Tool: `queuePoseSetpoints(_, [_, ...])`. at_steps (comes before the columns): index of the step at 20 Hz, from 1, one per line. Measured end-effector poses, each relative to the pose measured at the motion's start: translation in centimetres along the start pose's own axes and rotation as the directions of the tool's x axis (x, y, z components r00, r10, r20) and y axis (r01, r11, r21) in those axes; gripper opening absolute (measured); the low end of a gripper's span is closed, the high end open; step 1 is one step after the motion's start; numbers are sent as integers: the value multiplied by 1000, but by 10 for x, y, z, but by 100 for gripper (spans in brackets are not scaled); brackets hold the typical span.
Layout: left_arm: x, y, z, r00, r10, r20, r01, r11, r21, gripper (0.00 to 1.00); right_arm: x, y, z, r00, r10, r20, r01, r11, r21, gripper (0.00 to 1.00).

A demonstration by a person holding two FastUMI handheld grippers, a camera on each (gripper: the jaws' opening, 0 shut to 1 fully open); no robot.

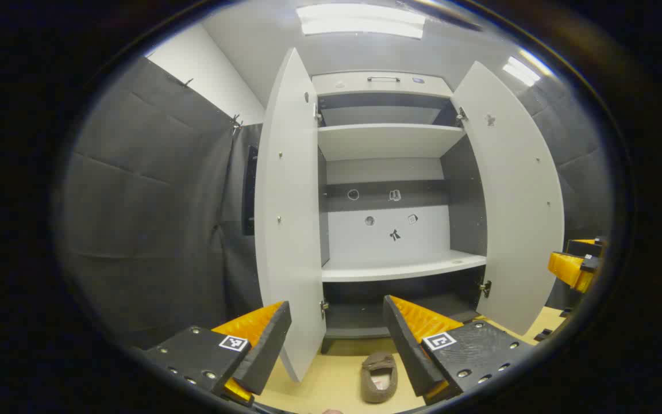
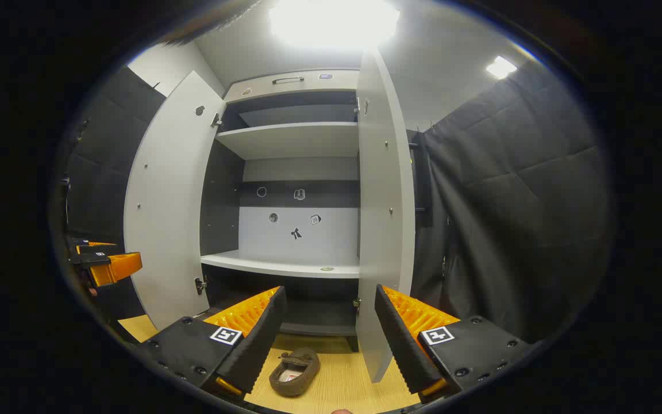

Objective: Grab one shoe with the right hand and put it into the shoe cabinet, grab the other shoe with the left hand and put it into the shoe cabinet; then close the right door with the right hand and the left door with the left hand.

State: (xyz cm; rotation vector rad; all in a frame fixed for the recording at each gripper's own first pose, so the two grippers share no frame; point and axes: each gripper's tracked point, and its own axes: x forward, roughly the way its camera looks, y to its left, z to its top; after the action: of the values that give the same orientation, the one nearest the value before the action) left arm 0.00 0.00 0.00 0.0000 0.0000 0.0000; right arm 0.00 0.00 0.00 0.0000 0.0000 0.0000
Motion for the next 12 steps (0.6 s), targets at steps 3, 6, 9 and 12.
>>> queuePoseSetpoints(3, [-1,-1,4,1000,-2,8,2,1000,8,94,-1,-2,3,1000,-8,-1,8,1000,2,97])
queuePoseSetpoints(6, [-1,0,6,1000,-1,18,0,1000,6,94,-3,-5,8,1000,-14,5,14,1000,1,97])
queuePoseSetpoints(9, [-3,0,10,1000,0,30,0,1000,14,94,-7,-9,11,1000,-24,9,24,1000,0,98])
queuePoseSetpoints(12, [-6,0,15,999,1,47,-2,1000,23,93,-10,-12,15,999,-31,15,31,1000,3,97])
